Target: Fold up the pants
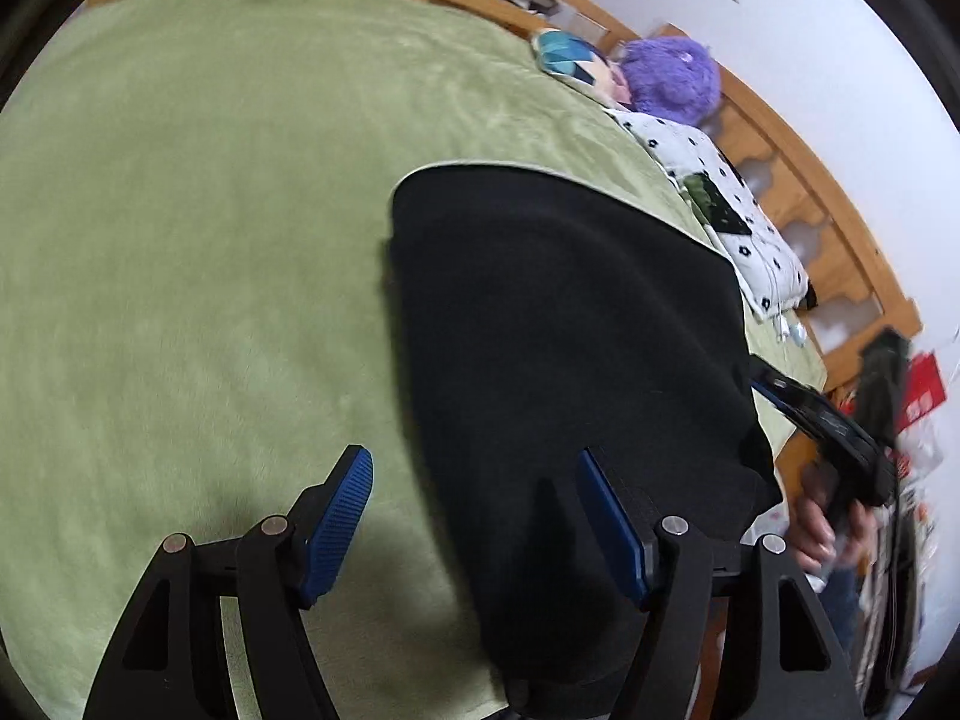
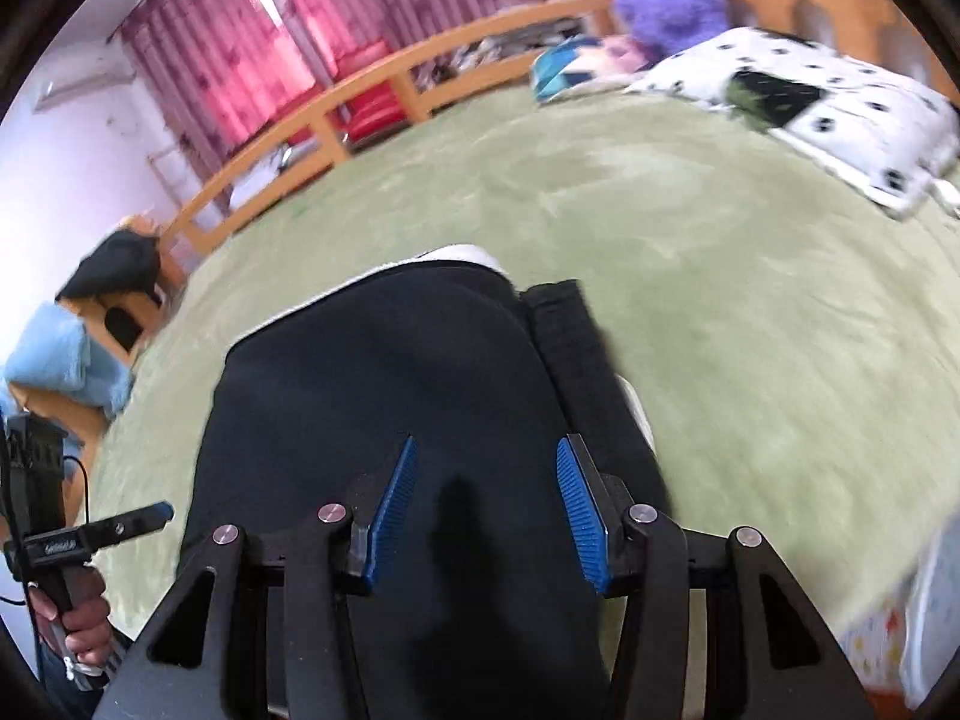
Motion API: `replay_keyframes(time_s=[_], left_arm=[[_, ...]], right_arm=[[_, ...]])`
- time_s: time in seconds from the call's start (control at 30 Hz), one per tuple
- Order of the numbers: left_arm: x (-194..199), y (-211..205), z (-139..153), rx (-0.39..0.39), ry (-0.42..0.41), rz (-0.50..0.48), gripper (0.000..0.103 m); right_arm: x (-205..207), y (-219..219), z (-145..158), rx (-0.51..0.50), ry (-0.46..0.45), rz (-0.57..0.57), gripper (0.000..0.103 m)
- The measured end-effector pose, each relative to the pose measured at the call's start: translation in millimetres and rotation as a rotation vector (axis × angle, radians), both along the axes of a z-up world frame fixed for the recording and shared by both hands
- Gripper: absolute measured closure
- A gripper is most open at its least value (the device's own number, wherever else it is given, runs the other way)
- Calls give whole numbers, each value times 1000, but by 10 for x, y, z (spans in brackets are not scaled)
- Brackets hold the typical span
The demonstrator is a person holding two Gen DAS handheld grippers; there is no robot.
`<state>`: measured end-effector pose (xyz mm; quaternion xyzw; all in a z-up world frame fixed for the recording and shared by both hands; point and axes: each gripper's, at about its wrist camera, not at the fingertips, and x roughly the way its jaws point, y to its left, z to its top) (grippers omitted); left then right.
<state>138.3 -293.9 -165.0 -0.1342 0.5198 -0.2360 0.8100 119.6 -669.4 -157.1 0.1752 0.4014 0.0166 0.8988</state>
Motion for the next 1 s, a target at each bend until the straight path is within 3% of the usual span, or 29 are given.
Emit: replay_keyframes(time_s=[0.1,0.2,0.23,0.27,0.3,0.5,0.6,0.67,0.7,0.8,0.87,0.9,0.93,1.0], left_arm=[[61,54,-76,-58,23,-16,35],[112,-21,-104,-57,6,-32,35],[130,-52,-140,-59,13,-41,35],[146,-90,-173,-63,24,-46,35],[158,-124,-213,-73,36,-52,35],[127,-215,-117,-116,-17,-105,35],[165,-225,-84,-108,-30,-92,34],[215,-238,-129,-109,-10,-76,34],[238,-267,-163,-107,5,-76,34],[239,-343,-289,-101,31,-93,31],[264,-369,-329,-118,39,-90,27],[291,-378,-362,-142,52,-91,27],[312,-386,-398,-163,67,-94,27],[380,-445,-510,-197,105,-88,25]], right_arm=[[286,-57,-145,16,60,16,51],[410,-59,-151,48,77,65,52],[440,-47,-146,34,85,80,73],[450,-40,-132,36,88,88,86],[451,-35,-97,47,95,93,92],[332,-66,526,56,-50,97,94],[476,-203,417,-13,0,62,93],[617,-357,-1,16,134,0,85],[631,-405,-173,40,158,-13,74],[439,-475,-126,58,116,-15,58],[278,-514,-28,35,83,-30,55],[194,-534,-6,22,74,-45,43],[124,-541,-29,17,80,-41,30],[109,-503,-195,19,163,27,28]])
